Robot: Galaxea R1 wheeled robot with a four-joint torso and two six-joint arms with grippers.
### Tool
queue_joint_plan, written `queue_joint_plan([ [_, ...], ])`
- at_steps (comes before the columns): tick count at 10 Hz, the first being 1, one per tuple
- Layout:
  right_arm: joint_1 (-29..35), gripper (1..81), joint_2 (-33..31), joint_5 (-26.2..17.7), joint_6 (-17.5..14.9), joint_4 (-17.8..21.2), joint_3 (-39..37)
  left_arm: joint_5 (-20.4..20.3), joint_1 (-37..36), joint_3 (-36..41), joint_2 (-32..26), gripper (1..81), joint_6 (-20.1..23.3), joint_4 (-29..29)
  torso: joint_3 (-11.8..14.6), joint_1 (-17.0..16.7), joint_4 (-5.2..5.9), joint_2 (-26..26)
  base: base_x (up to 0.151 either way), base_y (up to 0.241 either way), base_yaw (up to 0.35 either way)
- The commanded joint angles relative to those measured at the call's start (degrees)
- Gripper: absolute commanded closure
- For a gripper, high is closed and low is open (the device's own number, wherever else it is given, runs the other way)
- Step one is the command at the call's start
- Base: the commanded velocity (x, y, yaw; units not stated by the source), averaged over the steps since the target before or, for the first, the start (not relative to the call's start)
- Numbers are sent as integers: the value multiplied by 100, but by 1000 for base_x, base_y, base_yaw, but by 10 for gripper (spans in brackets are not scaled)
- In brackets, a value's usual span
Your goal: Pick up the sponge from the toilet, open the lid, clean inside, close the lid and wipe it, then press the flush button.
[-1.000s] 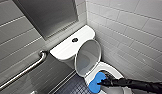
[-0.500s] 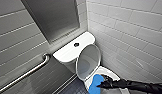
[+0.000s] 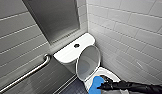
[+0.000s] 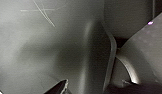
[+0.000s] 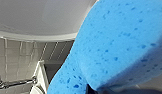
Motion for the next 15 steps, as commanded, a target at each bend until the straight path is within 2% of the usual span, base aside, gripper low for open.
queue_joint_plan([
  [1, 447, 811, 59, -145, 12, 76, -115, 455, 85, 5, -45, 10, 12, -14, 0, -363, 0, 560, 0, 0, 0],
  [2, 315, 811, 103, -119, 46, 111, -360, 455, 86, 5, -45, 10, 12, -14, 0, -475, 0, 741, 0, 0, 0],
  [3, 236, 811, 111, -110, 108, 111, -510, 455, 86, 5, -45, 10, 12, -14, 0, -238, 0, 380, 0, 0, 0],
  [5, 60, 811, 129, -75, 214, 94, -942, 455, 86, 5, -45, 10, 12, -14, 0, -396, 0, 642, 0, 0, 0],
  [8, -405, 811, 77, -75, 214, 67, -1320, 455, 86, 5, -45, 10, 12, -14, 0, -435, 2, 690, 0, 0, 0],
  [12, -959, 811, -820, 479, 214, 50, -581, 455, 86, 5, -27, 10, 21, 12, 0, -437, 2, 688, 0, 0, 0],
  [15, -925, 811, -1373, 532, 214, 50, 102, 446, 86, 5, -27, 10, 21, 21, 0, -437, 5, 688, 0, 0, 0],
])
